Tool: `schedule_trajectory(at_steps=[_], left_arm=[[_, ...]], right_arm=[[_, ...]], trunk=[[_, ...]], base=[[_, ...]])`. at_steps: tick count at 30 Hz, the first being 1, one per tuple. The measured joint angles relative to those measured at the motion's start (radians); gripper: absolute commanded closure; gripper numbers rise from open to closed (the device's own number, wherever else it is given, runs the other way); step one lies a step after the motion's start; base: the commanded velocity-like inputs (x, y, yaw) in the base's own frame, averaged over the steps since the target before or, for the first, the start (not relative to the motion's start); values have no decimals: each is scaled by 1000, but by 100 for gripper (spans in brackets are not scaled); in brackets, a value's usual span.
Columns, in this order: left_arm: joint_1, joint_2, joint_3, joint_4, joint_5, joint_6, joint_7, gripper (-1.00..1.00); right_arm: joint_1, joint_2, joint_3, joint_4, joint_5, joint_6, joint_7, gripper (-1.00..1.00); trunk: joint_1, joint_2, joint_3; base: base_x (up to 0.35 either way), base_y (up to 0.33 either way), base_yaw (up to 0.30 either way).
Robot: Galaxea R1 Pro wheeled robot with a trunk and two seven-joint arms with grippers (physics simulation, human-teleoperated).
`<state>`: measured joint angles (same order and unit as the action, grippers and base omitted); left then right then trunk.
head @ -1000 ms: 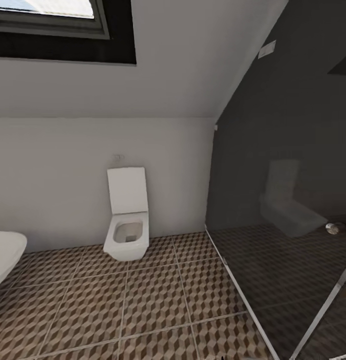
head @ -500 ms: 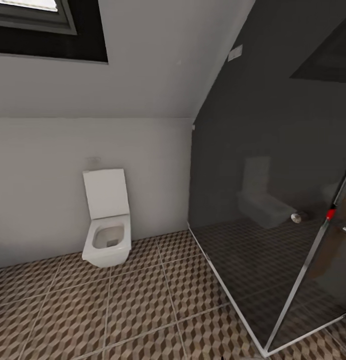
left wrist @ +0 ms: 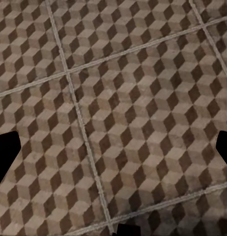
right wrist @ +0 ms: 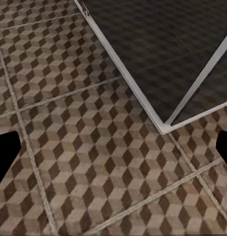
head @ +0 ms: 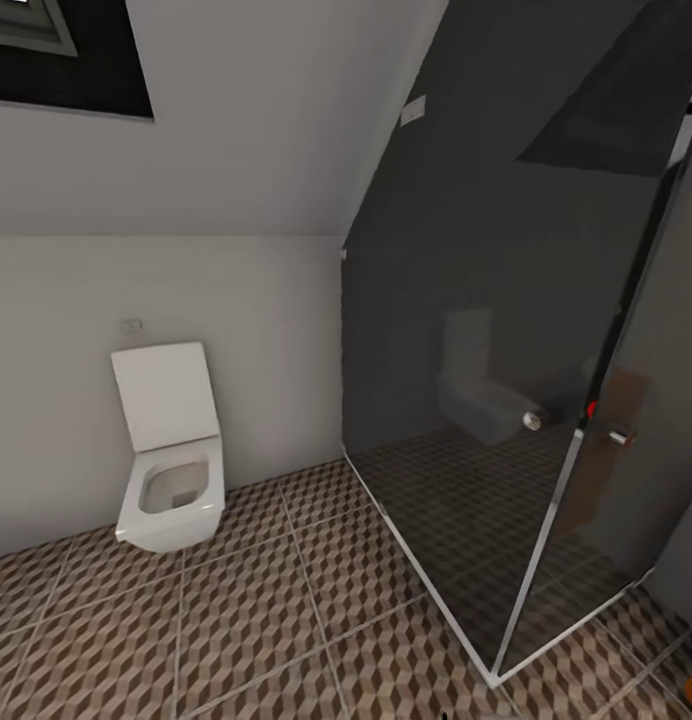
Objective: Take the four mousetraps from the cabinet in the bathroom and place them on the bathroom floor. Make sure all four end up on the same floor surface, and ensure that at least two of them are either under or directly next to the same bathroom sink.
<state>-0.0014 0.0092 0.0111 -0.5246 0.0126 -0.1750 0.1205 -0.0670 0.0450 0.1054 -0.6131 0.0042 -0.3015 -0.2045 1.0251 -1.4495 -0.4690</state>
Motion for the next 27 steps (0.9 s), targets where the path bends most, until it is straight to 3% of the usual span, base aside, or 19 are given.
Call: schedule_trajectory(at_steps=[27], left_arm=[[0,0,0,0,0,0,0,-100]], right_arm=[[0,0,0,0,1,-2,0,-100]], trunk=[[0,0,12]], base=[[0,0,-247]])
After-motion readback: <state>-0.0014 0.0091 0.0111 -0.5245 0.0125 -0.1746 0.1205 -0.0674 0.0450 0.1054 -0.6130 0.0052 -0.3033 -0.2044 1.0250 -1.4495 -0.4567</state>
